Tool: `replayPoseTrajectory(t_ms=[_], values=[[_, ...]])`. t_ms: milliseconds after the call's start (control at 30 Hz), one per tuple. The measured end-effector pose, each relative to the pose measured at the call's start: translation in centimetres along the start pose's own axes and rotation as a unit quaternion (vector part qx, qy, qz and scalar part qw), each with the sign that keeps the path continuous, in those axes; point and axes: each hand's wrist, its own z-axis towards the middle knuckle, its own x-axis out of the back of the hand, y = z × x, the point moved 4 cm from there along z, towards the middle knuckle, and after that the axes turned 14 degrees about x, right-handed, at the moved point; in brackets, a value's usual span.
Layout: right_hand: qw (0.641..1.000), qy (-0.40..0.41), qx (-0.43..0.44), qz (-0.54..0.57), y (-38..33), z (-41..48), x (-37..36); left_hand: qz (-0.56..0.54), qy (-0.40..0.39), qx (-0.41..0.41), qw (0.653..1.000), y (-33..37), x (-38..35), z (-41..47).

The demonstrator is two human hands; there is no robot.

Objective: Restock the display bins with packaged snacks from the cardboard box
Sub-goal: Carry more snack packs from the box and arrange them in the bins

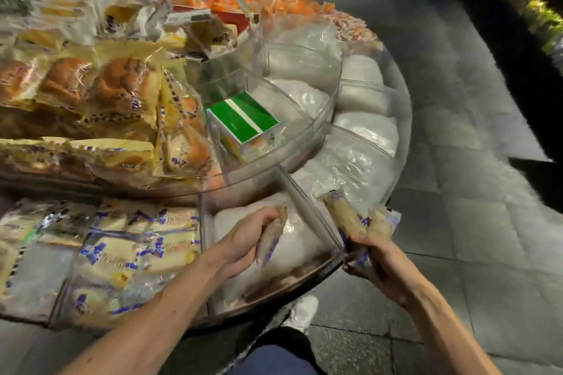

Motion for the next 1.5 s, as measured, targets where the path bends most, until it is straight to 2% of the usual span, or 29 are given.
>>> replayPoseTrajectory(t_ms=[233, 333, 567, 867, 1067, 1233, 1367, 1500], values=[[1.000, -0.001, -0.021, -0.006, -2.3, 4.4, 4.7, 0.003, -0.001, 0.011, 1.000, 1.3, -5.7, 4.7], [0.999, 0.002, -0.038, -0.036, -4.2, 6.9, 6.9, -0.033, -0.021, 0.004, 0.999, 2.3, -7.9, 6.9], [0.991, -0.025, -0.068, -0.115, -8.5, 13.3, 10.3, -0.093, 0.055, -0.063, 0.992, 5.2, -10.5, 10.0], [0.973, -0.109, -0.127, -0.159, -10.6, 19.8, 10.5, -0.152, 0.215, -0.108, 0.959, 7.1, -9.1, 11.9], [0.951, -0.188, -0.158, -0.185, -11.9, 24.2, 10.4, -0.105, 0.334, -0.123, 0.929, 8.1, -10.6, 11.3], [0.935, -0.243, -0.164, -0.197, -14.5, 27.1, 10.5, -0.107, 0.389, -0.139, 0.904, 11.2, -13.2, 11.2], [0.940, -0.239, -0.140, -0.199, -17.2, 30.2, 11.2, -0.071, 0.404, -0.153, 0.899, 15.3, -15.7, 13.8], [0.942, -0.211, -0.119, -0.234, -19.3, 33.6, 12.9, -0.008, 0.419, -0.119, 0.900, 19.1, -17.9, 18.2]])
